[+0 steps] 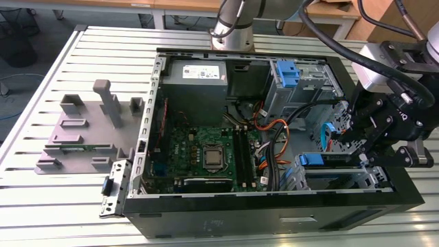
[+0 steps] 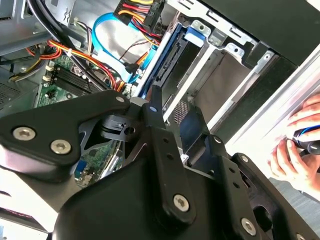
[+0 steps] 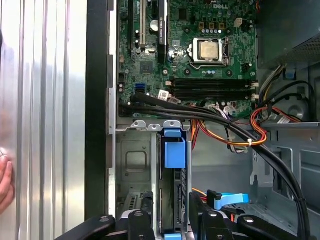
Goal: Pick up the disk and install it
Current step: 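Insert the disk into the insertion slot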
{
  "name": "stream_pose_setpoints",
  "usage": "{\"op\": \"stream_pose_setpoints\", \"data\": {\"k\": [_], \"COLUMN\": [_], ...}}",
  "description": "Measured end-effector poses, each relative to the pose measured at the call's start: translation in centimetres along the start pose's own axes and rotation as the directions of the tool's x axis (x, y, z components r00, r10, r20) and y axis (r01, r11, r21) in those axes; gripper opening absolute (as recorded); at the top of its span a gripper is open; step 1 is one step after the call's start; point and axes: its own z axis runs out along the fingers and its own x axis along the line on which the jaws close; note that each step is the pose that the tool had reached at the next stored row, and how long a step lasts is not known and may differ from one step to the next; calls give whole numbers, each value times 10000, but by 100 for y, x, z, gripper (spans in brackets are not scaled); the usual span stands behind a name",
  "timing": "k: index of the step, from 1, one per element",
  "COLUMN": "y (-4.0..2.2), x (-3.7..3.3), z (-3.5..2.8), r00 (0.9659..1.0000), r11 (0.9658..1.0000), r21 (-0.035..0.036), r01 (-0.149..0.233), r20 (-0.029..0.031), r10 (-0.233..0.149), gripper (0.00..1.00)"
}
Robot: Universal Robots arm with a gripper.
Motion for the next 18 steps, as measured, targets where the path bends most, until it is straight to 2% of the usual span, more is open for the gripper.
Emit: {"op": "stream_pose_setpoints", "data": {"k": [10,15,18], "y": [16,13,12], "x": [-58,-58,-57], "z": [89,174,185], "r00": [10000,10000,10000], "r11": [10000,10000,10000], "r21": [29,34,35], "r01": [2,3,3], "r20": [3,3,1], "r10": [-2,-3,-3], "gripper": [42,42,42]}}
